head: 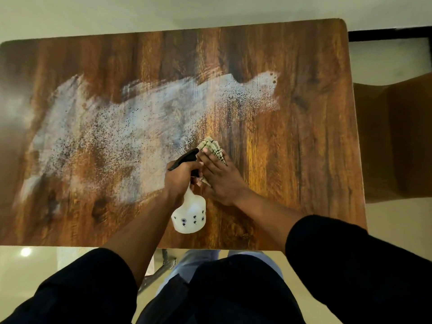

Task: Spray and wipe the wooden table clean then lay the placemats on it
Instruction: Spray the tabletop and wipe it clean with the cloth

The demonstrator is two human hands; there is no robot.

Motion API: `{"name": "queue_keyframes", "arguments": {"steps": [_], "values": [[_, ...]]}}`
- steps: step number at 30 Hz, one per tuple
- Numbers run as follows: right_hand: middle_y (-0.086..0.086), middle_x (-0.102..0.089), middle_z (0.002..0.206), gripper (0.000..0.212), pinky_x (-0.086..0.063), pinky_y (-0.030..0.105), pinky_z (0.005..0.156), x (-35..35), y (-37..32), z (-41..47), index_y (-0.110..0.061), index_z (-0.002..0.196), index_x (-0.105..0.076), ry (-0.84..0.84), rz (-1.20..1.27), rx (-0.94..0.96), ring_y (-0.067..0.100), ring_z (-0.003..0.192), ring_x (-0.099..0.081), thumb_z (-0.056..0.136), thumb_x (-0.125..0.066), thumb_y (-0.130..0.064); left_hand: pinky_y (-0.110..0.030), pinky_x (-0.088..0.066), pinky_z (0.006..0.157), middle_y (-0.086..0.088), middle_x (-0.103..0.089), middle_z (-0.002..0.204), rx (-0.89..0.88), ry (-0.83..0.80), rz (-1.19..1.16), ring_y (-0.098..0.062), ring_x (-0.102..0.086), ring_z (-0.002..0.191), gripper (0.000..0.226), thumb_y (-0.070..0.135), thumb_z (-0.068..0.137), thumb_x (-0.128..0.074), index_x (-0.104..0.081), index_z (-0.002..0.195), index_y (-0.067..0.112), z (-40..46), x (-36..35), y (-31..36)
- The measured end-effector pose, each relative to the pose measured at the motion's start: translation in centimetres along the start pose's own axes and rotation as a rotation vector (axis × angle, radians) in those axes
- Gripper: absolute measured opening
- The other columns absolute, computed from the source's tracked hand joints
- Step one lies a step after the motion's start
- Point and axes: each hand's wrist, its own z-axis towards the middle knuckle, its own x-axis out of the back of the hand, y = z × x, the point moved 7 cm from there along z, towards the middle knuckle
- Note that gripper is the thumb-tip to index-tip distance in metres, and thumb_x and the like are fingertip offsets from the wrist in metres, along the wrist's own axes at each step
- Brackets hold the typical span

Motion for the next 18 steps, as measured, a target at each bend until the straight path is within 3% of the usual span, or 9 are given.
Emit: {"name": "queue_keyframes", "arguments": {"steps": [3,7,12,18], "values": [[0.002,0.015,0.174,0.075,0.006,0.059,0.127,1.0,4.1,0.5,-0.023,0.167,0.007,-0.029,-0.035,-0.069,0.022,0.159,0.019,0.107,-0.011,-0.063,-0.026,-0.036,0.041,-0.015,-0.064,0.068,0.022,-0.034,0.016,-0.019,-0.048,0.050,0.008,0.007,0.087,-0.070,-0.075,0.083,0.001,0.4,-0.4,0.5],[0.006,0.023,0.171,0.081,0.006,0.064,0.125,5.0,12.3,0.8,-0.023,0.163,0.019,-0.005,0.006,-0.324,0.026,0.158,0.021,0.098,0.009,-0.070,-0.026,-0.037,0.040,-0.014,-0.065,0.071,0.020,-0.072,0.028,-0.016,-0.050,0.051,0.015,0.008,0.088,-0.071,-0.075,0.100,0.002,1.4,-1.2,1.7],[0.004,0.033,0.167,0.075,0.004,0.060,0.127,9.0,22.3,-0.6,-0.023,0.159,0.027,0.053,0.126,-0.633,0.022,0.152,0.032,0.107,-0.009,-0.063,-0.026,-0.038,0.041,-0.014,-0.065,0.071,-0.004,-0.119,0.023,-0.017,-0.050,0.051,0.012,0.006,0.089,-0.069,-0.073,0.078,0.005,2.3,-2.7,3.2],[0.006,0.027,0.170,0.075,0.004,0.062,0.127,9.2,21.3,-0.1,-0.021,0.161,0.023,0.091,0.137,-0.634,0.026,0.156,0.025,0.107,-0.011,-0.062,-0.026,-0.038,0.042,-0.016,-0.064,0.072,-0.002,-0.160,0.012,-0.020,-0.049,0.054,0.009,0.005,0.090,-0.068,-0.075,0.084,0.007,3.3,-4.2,4.3]]}}
